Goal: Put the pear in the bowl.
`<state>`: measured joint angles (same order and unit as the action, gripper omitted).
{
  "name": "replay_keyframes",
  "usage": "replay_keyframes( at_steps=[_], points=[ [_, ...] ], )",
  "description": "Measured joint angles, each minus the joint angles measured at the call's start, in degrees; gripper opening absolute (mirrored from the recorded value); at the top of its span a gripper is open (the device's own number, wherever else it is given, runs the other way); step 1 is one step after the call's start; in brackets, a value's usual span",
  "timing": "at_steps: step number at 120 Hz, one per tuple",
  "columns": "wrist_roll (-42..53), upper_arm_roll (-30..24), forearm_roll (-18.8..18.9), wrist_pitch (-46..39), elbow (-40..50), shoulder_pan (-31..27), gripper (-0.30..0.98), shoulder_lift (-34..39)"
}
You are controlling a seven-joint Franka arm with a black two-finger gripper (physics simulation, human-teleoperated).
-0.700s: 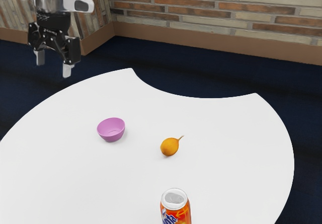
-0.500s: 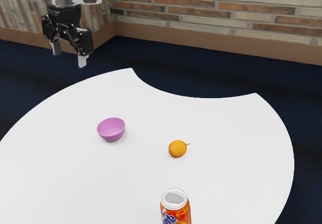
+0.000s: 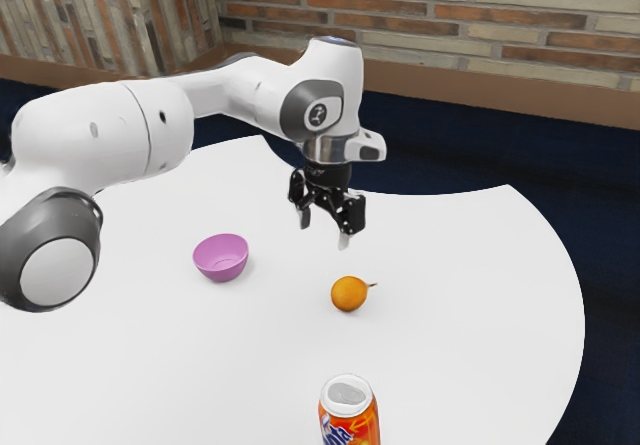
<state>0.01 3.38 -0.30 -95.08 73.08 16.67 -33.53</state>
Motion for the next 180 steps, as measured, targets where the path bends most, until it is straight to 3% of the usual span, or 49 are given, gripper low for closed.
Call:
replay_keyframes(
  at_steps=[50, 115, 180],
  points=[
    [11.3, -0.9, -2.8, -8.5, -0.5, 0.1, 0.69, -8.5],
    [27.3, -0.8, -3.0, -15.0, 0.1, 0.0, 0.69, -11.4],
    [35.1, -0.6, -4.9, -17.7, 4.0, 0.0, 0.69, -11.9]
  ],
)
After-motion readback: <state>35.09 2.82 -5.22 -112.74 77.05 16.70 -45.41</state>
